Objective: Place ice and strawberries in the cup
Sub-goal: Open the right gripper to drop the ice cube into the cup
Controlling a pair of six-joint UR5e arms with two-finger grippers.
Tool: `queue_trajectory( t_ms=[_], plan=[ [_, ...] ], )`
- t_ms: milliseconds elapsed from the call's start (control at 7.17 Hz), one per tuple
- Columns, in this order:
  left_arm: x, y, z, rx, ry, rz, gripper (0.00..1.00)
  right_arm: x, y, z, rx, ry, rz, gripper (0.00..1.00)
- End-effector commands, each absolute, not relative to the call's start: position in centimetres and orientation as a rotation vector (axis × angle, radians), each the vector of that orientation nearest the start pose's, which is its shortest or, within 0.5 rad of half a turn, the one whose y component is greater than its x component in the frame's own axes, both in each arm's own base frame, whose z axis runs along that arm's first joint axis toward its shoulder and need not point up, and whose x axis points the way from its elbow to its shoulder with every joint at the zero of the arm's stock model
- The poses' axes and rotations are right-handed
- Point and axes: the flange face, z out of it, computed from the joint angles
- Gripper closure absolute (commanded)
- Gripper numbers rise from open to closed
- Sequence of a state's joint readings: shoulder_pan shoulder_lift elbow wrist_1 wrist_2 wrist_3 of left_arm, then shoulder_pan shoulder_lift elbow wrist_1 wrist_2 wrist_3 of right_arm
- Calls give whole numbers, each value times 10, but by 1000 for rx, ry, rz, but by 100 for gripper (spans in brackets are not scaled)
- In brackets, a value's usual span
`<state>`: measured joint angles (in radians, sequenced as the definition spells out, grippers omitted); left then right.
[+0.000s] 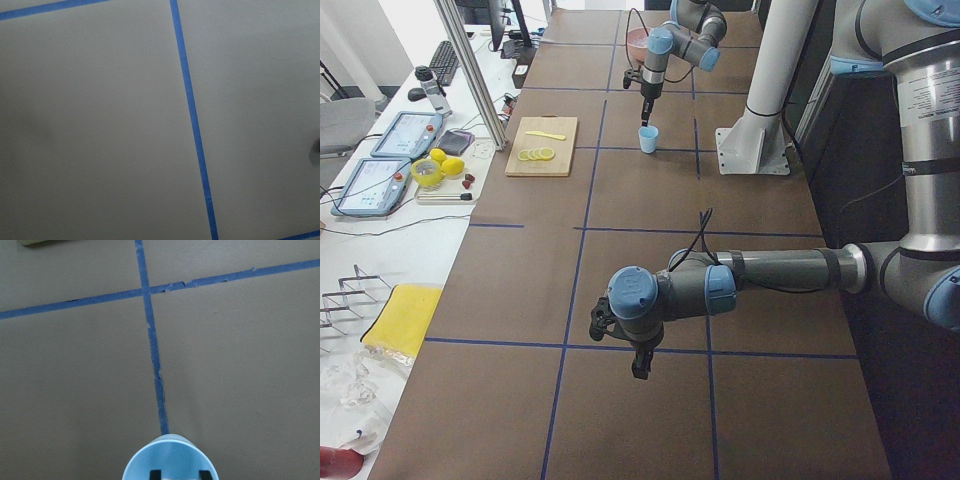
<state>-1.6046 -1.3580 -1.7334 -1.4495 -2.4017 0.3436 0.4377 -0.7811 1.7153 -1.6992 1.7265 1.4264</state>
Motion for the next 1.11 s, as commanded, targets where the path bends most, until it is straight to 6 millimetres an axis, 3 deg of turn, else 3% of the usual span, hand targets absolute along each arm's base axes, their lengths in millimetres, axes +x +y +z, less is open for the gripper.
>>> queue_trajectory(
  t_ms=[0,139,557,697,836,976],
  plan=[
    [-73,-385,682,-3,847,220,0,-562,-394,144,101,-810,204,55],
    [-73,-385,682,-3,847,220,0,-565,-389,145,106,-808,197,1],
    [-73,-385,682,-2,846,220,0,-562,-387,140,105,-819,191,0],
    [-73,-385,682,-3,847,220,0,-550,-396,139,110,-828,193,0],
    [-73,-385,682,-3,847,220,0,-529,-417,143,98,-834,161,0],
    [-73,-385,682,-3,847,220,0,-503,-438,167,98,-816,134,0]
  ],
)
